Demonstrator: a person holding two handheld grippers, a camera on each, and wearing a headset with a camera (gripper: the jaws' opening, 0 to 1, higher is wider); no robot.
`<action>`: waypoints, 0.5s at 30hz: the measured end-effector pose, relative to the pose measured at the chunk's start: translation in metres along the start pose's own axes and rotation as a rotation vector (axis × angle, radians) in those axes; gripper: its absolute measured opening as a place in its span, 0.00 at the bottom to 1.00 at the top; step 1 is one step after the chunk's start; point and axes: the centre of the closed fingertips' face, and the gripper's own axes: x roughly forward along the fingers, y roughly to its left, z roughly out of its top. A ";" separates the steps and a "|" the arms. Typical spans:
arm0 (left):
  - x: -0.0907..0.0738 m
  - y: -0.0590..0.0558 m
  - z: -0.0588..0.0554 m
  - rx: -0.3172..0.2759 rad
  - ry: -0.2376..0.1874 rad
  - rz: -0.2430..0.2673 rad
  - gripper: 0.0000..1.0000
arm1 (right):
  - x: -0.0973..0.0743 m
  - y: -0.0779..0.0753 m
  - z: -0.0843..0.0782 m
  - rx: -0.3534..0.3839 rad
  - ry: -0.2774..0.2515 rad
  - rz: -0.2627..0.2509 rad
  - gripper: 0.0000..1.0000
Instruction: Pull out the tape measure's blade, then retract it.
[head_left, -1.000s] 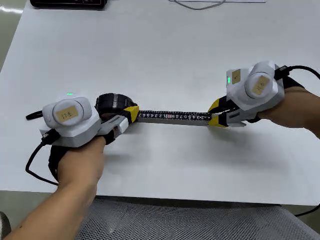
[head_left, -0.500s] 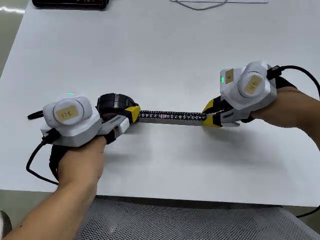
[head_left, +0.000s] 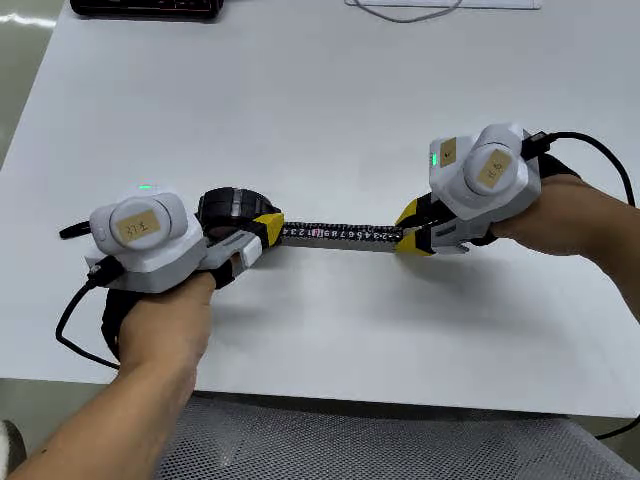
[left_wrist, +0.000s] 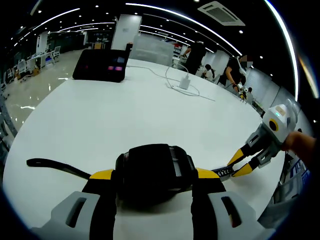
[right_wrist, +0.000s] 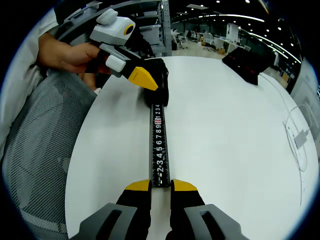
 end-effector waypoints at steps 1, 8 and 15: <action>0.000 0.000 0.000 -0.001 0.000 0.000 0.55 | 0.001 0.000 0.001 -0.001 -0.001 0.001 0.10; 0.000 0.000 0.000 -0.003 0.002 -0.002 0.55 | 0.004 0.001 0.006 0.000 -0.011 0.004 0.10; 0.000 0.001 0.000 -0.005 0.001 -0.003 0.55 | 0.007 0.000 0.011 0.000 -0.019 0.005 0.10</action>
